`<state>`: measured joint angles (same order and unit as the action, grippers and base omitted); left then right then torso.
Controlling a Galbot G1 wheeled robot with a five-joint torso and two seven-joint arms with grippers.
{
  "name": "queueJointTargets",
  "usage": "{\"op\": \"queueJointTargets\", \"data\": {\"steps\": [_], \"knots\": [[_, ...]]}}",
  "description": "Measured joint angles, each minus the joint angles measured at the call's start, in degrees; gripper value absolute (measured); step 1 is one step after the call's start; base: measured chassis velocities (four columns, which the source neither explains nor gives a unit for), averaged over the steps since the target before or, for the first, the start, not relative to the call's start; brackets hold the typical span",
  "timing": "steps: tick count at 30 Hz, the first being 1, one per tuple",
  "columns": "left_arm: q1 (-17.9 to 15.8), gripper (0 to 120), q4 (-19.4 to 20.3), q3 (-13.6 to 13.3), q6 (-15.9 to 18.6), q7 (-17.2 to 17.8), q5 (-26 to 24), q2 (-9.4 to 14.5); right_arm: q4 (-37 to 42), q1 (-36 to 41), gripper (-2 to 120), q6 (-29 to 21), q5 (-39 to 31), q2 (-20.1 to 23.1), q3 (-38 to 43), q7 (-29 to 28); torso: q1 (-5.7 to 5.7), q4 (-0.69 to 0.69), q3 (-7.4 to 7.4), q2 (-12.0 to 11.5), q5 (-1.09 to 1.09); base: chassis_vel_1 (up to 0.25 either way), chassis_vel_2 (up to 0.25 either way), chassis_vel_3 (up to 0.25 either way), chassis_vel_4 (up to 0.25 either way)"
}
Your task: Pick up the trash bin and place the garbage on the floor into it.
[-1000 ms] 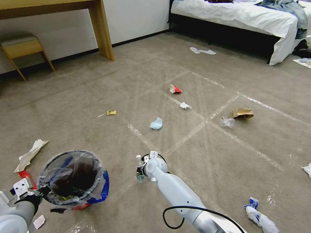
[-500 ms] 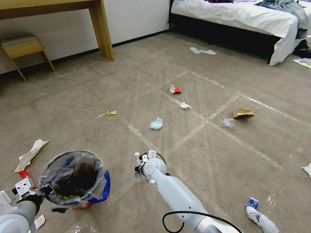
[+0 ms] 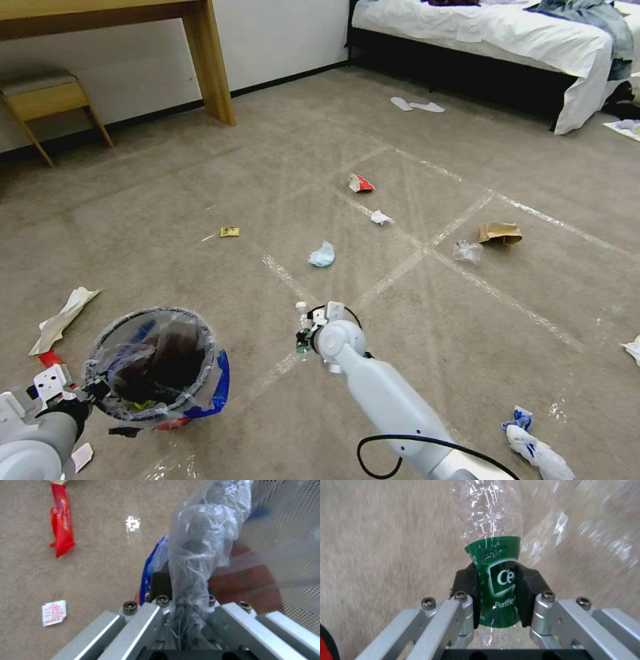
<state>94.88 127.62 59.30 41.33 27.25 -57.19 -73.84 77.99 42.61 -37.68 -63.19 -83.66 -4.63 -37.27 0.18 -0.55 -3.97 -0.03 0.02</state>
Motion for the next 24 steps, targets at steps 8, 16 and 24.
{"op": "queueJointTargets", "data": {"steps": [8, 16, 24], "knots": [[0.0, 1, 1.3, -1.0, 0.2, 0.1, -0.9, -0.1, 6.9, -1.6, 21, 4.5, -1.8, 5.1, 3.1, 8.5, 0.00, 0.00, 0.00, 0.0, 0.00, 0.000, 0.000, 0.000, 0.000], [-0.3, 1, 2.9, -2.7, 0.4, 0.4, -1.8, 0.0, 16.6, -1.1, 13, 10.8, 0.6, 7.9, 2.3, 16.3, 0.00, 0.00, 0.00, 0.0, 0.00, 0.000, 0.000, 0.000, 0.000], [-1.9, 1, 3.5, -3.6, 0.6, 0.6, -4.7, 1.5, 22.9, -3.6, 13, 19.1, 3.1, 10.3, -2.3, 24.4, 0.00, 0.00, 0.00, 0.0, 0.00, 0.000, 0.000, 0.000, 0.000]]}}
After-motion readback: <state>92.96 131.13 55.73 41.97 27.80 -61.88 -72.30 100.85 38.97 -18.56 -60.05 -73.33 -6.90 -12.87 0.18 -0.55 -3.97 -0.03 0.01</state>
